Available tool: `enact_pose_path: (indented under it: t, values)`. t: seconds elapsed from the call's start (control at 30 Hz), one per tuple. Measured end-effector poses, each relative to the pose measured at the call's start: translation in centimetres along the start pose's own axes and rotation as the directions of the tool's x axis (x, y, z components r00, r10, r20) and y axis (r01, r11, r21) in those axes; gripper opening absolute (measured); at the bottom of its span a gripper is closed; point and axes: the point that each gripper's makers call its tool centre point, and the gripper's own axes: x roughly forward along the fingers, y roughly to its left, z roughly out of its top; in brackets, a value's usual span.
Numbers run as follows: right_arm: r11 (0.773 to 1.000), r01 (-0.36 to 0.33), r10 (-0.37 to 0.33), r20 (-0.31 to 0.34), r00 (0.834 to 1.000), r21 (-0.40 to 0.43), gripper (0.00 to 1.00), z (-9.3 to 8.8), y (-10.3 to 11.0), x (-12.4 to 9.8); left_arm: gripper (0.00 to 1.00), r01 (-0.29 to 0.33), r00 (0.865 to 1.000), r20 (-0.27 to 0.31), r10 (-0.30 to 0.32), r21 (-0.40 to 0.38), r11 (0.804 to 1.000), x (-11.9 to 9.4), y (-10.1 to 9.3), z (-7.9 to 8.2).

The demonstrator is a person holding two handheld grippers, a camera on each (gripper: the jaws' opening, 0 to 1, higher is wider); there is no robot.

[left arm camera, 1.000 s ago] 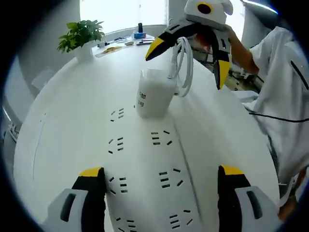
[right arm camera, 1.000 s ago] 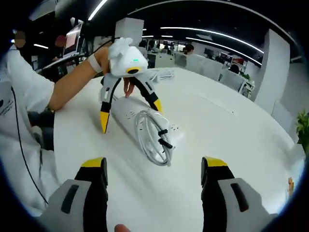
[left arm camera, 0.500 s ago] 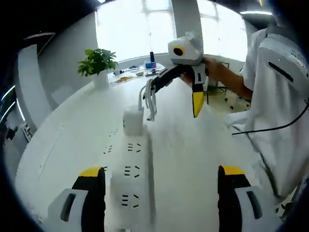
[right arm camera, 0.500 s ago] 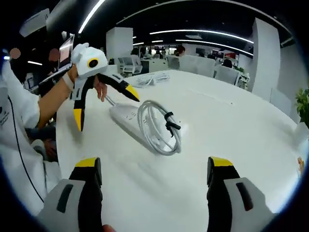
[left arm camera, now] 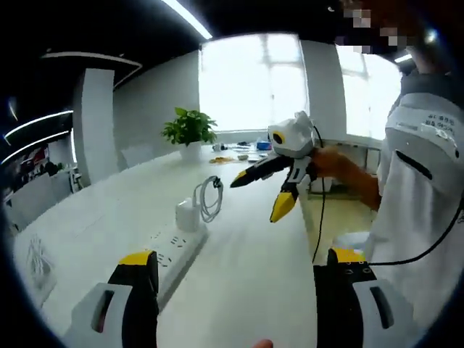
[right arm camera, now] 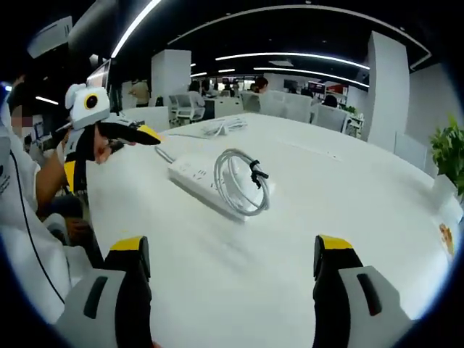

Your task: Straighten the power strip on the desk, plug the charger into it

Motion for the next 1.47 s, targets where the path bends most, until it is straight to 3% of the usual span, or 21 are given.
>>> enact_pose_path:
  t: [0.2,0.33,0.4,0.63,0.73,0.97,1.13,1.3,1.47]
  values:
    - [0.999,0.034,-0.034,0.013,0.999,0.031,0.94,-0.4,0.1,-1.6,0.97,-0.167,0.986,-0.029,0.166,-0.053,0.984,-1.5,-0.3,-1.1]
    - [0.996,0.080,-0.082,0.026,0.996,0.048,0.94,-0.4,-0.1,-2.8,0.97,-0.219,0.975,-0.064,0.212,-0.161,0.962,-2.7,-0.8,-2.6]
    - [0.992,0.105,-0.107,0.026,0.994,0.065,0.96,-0.6,-0.3,-3.2,0.97,-0.267,0.961,-0.120,0.247,-0.185,0.946,-3.6,-0.9,-3.8]
    - [0.988,0.122,-0.128,0.061,0.990,0.098,0.97,-0.7,0.3,-4.8,0.97,-0.362,0.932,-0.101,0.348,-0.232,0.903,-6.2,-1.7,-4.6]
    - [0.988,0.121,-0.127,0.058,0.990,0.092,0.97,-1.2,0.7,-5.1,0.97,-0.426,0.902,-0.170,0.397,-0.208,0.880,-7.1,-1.9,-6.6]
    - [0.984,0.130,-0.140,0.076,0.987,0.121,0.97,-1.8,1.2,-6.8,0.97,-0.427,0.904,-0.139,0.404,-0.273,0.862,-8.6,-4.4,-6.6]
    - [0.978,0.150,-0.162,0.075,0.984,0.144,0.97,-2.4,1.3,-7.7,0.97,-0.492,0.870,-0.178,0.460,-0.262,0.830,-9.8,-4.9,-7.4]
    - [0.974,0.166,-0.178,0.070,0.982,0.155,0.97,-2.8,1.5,-8.2,0.97,-0.505,0.861,-0.201,0.466,-0.240,0.829,-10.7,-5.7,-7.8]
    - [0.975,0.167,-0.171,0.015,0.985,0.144,0.96,-3.9,2.0,-7.7,0.97,-0.515,0.855,-0.203,0.477,-0.229,0.826,-11.3,-6.1,-7.7]
